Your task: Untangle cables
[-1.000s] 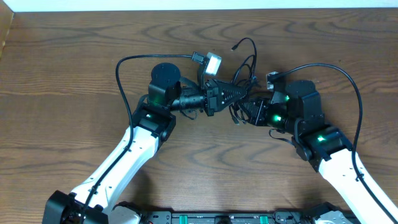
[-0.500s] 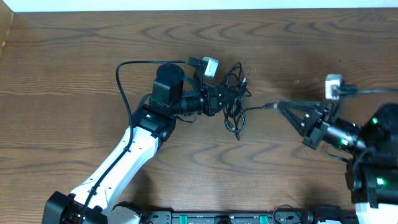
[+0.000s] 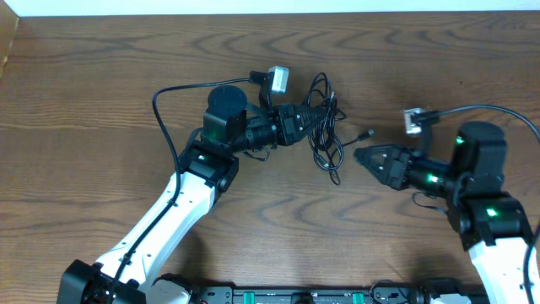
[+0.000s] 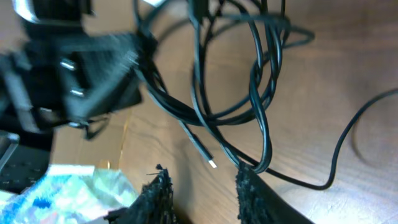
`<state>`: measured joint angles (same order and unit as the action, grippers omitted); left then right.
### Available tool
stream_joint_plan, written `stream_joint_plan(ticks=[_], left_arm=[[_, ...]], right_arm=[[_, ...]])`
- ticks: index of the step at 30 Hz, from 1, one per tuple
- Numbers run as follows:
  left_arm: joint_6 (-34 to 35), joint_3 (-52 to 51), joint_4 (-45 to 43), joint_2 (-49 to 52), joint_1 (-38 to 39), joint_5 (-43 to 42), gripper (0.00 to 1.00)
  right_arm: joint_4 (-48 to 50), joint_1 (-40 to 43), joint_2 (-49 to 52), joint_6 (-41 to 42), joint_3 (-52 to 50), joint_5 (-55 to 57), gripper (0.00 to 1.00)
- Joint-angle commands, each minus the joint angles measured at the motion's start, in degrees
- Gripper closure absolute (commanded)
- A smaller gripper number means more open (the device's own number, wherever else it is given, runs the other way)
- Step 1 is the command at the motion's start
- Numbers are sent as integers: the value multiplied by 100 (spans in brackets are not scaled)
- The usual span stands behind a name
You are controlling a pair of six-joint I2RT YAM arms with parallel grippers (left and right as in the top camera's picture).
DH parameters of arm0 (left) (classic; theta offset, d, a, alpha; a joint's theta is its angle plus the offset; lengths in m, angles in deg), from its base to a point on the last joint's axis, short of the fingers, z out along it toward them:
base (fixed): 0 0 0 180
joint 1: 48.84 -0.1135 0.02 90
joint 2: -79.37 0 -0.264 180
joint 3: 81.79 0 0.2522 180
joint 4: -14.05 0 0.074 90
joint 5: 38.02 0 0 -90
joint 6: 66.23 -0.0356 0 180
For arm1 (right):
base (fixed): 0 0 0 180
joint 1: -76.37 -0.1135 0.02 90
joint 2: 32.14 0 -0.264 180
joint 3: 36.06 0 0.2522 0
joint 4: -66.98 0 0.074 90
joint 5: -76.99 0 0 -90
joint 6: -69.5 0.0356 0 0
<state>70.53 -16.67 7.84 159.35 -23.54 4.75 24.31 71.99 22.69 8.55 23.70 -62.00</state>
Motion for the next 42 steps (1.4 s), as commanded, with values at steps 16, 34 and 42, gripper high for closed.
stream_joint_plan(ticks=[16, 34, 42], left_arm=[[1399, 116, -356, -103, 4, 11, 92], [675, 116, -951, -103, -835, -739, 92], [-343, 114, 136, -103, -1360, -741, 74]], right_arm=[[168, -1515, 1115, 839, 7, 2986, 57], [-1425, -413, 1362, 1434, 9, 6966, 99], [-612, -133, 1121, -890, 9, 2959, 99]])
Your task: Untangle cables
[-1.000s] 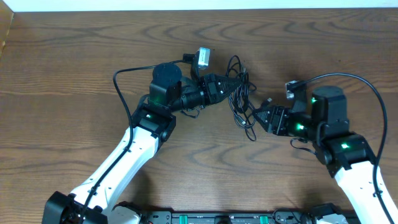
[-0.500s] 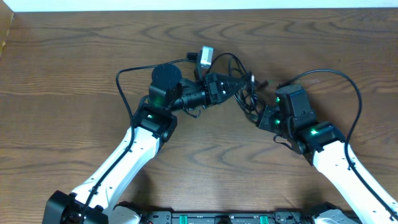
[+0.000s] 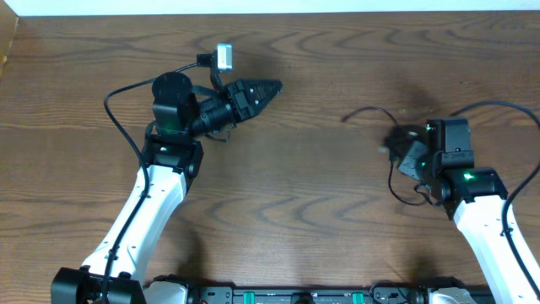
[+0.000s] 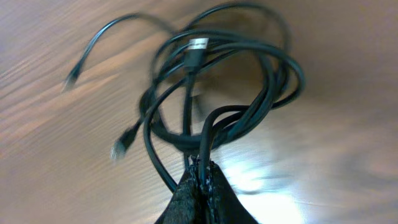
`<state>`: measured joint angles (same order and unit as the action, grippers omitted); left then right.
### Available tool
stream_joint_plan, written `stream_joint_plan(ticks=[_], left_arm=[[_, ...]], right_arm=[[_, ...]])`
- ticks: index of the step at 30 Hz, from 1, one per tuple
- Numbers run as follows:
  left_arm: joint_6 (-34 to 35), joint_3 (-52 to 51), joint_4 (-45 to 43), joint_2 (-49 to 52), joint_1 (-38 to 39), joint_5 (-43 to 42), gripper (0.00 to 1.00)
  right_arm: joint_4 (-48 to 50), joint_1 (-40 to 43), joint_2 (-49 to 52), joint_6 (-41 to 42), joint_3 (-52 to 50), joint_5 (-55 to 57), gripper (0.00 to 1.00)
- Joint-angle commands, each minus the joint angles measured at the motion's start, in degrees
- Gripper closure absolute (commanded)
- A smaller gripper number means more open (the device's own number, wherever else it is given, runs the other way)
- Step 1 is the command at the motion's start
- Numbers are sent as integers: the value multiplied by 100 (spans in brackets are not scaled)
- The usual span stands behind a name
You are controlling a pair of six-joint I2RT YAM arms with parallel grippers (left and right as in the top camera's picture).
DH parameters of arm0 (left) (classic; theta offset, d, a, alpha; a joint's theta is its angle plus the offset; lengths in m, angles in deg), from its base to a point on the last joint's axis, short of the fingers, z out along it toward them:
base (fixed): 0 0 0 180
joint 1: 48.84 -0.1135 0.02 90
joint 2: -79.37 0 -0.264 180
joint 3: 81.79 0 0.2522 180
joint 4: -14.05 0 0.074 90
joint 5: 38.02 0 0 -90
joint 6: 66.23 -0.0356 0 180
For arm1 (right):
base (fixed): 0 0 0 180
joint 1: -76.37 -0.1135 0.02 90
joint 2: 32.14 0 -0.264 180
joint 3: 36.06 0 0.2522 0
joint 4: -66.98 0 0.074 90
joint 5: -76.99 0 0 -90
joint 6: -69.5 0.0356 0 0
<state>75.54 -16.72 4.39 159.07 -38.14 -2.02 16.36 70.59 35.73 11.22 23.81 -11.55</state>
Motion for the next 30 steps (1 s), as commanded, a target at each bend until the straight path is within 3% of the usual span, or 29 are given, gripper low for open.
stream_joint_plan(ticks=[1, 4, 8, 10, 14, 17, 23, 30], left_arm=[[-1117, 118, 782, -74, 151, -63, 71], [-1631, 118, 1421, -72, 227, -63, 64], [-1685, 118, 1725, -74, 227, -118, 52], [-1762, 118, 1735, -74, 254, -321, 44], [-2756, 114, 1742, -72, 411, -1156, 36], [-3279, 114, 1884, -74, 542, -1209, 26], [-4288, 114, 2970, -74, 855, 48, 19], [-4319, 114, 2579, -72, 1093, 868, 19]], right_arm=[[385, 7, -269, -1486, 0, -2911, 99], [772, 15, -459, -1729, 2, -4076, 99], [1377, 17, -745, -1716, 2, -5053, 99], [1596, 17, -831, -1552, 2, -5226, 99], [1926, 15, -868, -1180, 2, -5224, 99], [1967, 15, -868, -1185, 2, -5278, 99], [2643, 15, -868, -1969, 2, -6828, 99], [2835, 11, -863, -2177, 2, -7825, 99]])
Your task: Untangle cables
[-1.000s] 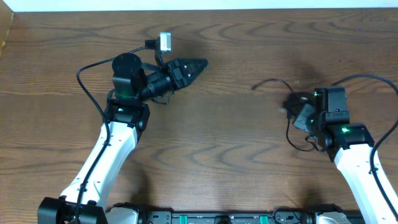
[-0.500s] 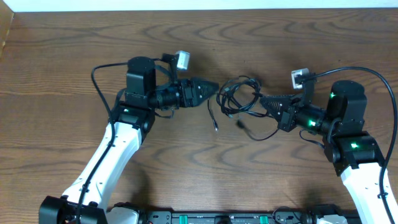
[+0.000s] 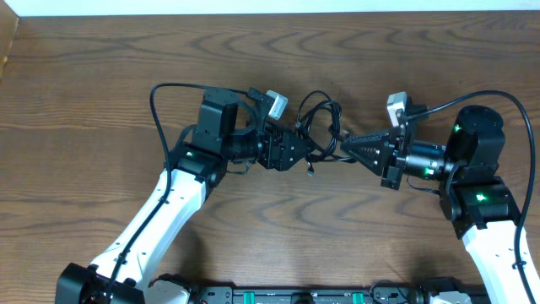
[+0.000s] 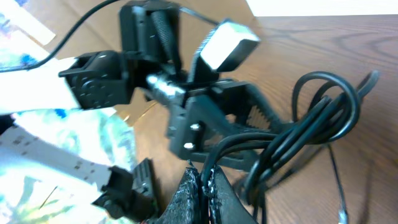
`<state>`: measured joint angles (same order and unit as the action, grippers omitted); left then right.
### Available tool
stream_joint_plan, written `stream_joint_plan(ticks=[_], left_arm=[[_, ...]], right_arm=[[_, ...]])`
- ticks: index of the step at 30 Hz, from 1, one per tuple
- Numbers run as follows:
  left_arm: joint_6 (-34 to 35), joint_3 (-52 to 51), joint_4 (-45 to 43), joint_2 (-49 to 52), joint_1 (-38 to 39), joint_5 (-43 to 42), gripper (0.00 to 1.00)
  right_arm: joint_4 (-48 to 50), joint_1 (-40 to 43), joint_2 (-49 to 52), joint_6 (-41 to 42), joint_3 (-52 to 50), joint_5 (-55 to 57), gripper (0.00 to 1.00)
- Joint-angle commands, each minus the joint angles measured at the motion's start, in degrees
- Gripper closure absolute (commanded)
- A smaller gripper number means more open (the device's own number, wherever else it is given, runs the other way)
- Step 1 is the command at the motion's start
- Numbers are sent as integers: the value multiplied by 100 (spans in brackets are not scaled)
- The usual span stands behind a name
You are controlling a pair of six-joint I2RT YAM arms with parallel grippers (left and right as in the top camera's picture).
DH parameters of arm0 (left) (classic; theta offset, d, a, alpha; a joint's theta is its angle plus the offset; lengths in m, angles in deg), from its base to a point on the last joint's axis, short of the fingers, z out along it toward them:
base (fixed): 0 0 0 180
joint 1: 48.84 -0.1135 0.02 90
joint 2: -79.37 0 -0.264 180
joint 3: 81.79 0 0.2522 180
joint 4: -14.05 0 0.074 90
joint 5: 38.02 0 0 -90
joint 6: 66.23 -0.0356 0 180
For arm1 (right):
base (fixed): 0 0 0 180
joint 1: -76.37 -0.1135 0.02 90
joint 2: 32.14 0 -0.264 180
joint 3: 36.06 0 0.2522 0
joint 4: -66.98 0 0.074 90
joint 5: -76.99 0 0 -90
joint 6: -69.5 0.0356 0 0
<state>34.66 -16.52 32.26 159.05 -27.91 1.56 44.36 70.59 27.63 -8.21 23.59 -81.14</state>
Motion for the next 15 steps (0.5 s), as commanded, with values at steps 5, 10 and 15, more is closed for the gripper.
stream_joint_plan(ticks=[5, 10, 15], left_arm=[[-227, 94, -363, -70, 70, 903, 19], [-52, 94, -422, -70, 76, 1060, 19], [-44, 94, -446, -72, 173, 750, 19]], right_arm=[[50, 9, -52, -232, 24, -1287, 99], [11, -24, -50, -133, 22, -1362, 99], [7, -55, -28, -122, 22, -981, 99]])
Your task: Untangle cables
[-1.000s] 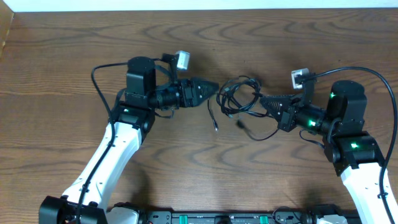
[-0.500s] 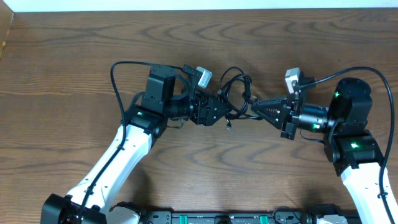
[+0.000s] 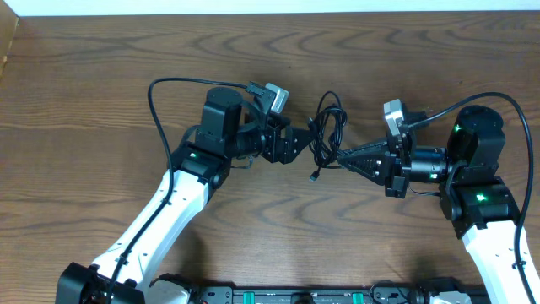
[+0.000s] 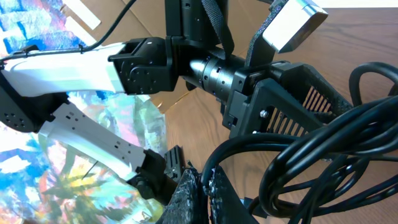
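Note:
A tangled bundle of black cables [image 3: 327, 129] hangs at mid-table between the two arms, with a loose plug end [image 3: 314, 176] dangling below it. My right gripper [image 3: 341, 156] reaches in from the right and is shut on one strand of the bundle. In the right wrist view its fingers [image 4: 200, 194] pinch that strand, and the cable loops [image 4: 323, 158] fan out to the right. My left gripper [image 3: 302, 143] faces the bundle from the left with its jaws apart. Its ridged pad [image 4: 316, 99] shows bare just behind the loops.
The brown wooden table [image 3: 101, 76] spreads all around. The left arm's own black lead [image 3: 164, 89] arcs over the table behind it, and the right arm's lead [image 3: 506, 105] loops at the far right. Cardboard and a colourful sheet [image 4: 74, 143] lie beyond the table.
My right gripper still holds the strand and has shifted slightly left and down. The left gripper sits a little higher, closer to the bundle. The loops look drawn narrower between the two.
First the left gripper was at the bundle at mid-table and the right gripper stood open beside it. Then the right gripper was shut on the cables at the right, with the left arm back at far left. By now both meet at the centre, with the right still holding.

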`<state>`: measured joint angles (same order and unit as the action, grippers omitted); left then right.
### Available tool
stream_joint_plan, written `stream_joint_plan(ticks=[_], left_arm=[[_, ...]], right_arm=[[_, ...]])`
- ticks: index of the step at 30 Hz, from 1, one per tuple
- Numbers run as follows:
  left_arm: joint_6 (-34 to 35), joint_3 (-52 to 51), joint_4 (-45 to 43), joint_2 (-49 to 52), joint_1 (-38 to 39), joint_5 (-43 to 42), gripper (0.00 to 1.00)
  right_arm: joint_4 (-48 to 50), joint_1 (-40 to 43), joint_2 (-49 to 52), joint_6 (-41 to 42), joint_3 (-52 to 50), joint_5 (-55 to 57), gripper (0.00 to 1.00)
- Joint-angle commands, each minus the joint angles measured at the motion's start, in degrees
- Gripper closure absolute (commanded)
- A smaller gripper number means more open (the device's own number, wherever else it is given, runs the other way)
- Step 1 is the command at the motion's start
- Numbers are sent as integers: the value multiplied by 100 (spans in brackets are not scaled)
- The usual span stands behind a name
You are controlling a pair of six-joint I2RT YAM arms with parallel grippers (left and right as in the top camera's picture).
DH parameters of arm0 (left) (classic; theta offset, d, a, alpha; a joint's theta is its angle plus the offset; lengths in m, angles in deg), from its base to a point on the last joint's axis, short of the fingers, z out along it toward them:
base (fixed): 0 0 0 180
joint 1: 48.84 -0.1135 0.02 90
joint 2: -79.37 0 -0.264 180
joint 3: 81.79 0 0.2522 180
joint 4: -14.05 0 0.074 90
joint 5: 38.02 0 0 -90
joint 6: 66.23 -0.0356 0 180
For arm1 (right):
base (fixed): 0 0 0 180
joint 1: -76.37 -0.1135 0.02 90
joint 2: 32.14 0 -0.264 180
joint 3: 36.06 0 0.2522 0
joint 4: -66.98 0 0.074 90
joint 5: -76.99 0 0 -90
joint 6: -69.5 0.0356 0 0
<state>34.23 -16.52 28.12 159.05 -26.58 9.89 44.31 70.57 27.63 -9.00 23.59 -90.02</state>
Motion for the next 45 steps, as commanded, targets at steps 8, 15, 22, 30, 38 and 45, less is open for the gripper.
stream_joint_plan(ticks=[8, 15, 22, 30, 38, 45], left_arm=[[-190, 94, -61, -201, -227, -96, 19], [-190, 94, -37, -262, -70, -96, 19], [-627, 94, 415, -262, 317, -46, 19], [-767, 94, 671, -258, 321, 275, 22], [-262, 94, 518, -260, 304, 3058, 92], [-157, 94, 581, -708, 240, 3766, 92]], right_arm=[[-245, -57, 608, -667, 22, 136, 99], [-203, -118, 688, -529, 22, -13, 99], [-157, -116, 688, -461, 22, -7, 99], [426, -184, 688, 396, 22, -658, 99], [407, -356, 688, 584, 22, -807, 99], [-968, -356, 688, 859, 22, 4750, 99]])
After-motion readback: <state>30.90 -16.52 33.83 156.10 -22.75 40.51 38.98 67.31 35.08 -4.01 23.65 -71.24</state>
